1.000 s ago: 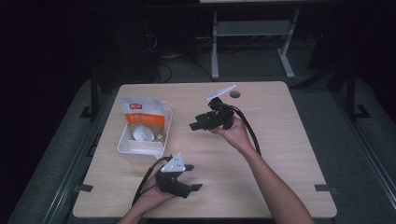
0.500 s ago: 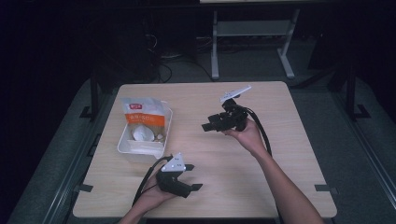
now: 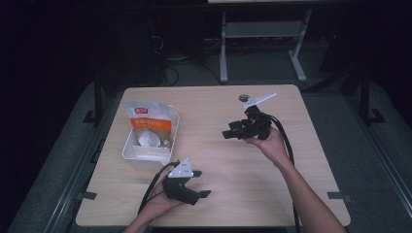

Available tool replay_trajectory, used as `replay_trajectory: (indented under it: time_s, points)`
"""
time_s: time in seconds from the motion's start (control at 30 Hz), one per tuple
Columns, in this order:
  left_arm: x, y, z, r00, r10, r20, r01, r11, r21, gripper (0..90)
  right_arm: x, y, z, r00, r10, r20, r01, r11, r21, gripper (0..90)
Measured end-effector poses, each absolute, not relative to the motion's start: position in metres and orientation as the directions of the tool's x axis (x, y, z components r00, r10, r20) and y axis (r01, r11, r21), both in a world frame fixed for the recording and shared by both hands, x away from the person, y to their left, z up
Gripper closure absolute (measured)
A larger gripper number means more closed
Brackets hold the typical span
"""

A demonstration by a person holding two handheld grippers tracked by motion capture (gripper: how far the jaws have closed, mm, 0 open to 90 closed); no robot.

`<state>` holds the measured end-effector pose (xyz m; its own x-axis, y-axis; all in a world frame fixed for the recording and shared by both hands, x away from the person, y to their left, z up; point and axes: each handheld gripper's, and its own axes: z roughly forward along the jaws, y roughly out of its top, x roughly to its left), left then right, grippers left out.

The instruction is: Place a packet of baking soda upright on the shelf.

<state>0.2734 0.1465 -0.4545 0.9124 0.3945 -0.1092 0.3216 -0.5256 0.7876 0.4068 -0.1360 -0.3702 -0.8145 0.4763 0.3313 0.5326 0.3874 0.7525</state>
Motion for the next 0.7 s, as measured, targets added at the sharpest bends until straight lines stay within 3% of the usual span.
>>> replay_trajectory:
  time_s: [0.7]
  points:
    - [0.276,0.148,-0.455,0.908,0.404,-0.112,0.329,-0.52,0.788,24.4,0.387,-0.18,-0.381,-0.778,0.52,0.353,0.573,0.356,0.738,40.0]
